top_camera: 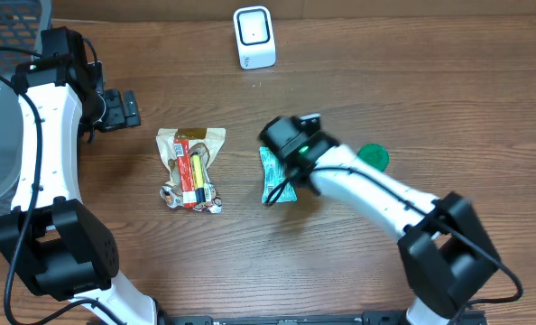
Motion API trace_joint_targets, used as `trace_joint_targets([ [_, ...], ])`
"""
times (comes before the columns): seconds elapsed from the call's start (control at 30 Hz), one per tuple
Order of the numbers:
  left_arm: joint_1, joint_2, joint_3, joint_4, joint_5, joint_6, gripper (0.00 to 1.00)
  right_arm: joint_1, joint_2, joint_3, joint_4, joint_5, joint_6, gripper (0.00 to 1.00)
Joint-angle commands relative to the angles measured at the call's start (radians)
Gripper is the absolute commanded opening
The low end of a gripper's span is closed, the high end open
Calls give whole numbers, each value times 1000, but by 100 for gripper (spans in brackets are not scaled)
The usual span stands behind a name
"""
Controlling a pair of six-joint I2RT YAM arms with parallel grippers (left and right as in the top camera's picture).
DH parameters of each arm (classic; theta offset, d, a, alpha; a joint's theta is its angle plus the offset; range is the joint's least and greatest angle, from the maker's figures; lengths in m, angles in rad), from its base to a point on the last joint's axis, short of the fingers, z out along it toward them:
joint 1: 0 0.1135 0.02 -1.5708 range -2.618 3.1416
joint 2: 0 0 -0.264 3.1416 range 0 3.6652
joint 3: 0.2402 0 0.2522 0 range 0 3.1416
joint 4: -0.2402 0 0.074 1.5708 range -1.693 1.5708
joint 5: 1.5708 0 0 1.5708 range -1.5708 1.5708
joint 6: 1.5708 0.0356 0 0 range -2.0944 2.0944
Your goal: Scan the item barcode
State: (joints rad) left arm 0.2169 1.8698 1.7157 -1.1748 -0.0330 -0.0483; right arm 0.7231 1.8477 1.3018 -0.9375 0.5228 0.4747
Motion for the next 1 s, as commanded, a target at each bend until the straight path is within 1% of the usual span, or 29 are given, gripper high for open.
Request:
trace_joint_targets([
  [0.0,-2,-19,21,2,7,15,100,74,-10,22,-15,270,54,4],
  [0.13,-2,-19,21,2,7,15,100,129,47,21,-19,360,53,4],
  [0.43,-2,-19,21,2,8,15,100,140,193,21,-15,510,53,4],
  [0.97,-2,-19,21,2,7,15,100,141,207,21,-11,429,49,4],
])
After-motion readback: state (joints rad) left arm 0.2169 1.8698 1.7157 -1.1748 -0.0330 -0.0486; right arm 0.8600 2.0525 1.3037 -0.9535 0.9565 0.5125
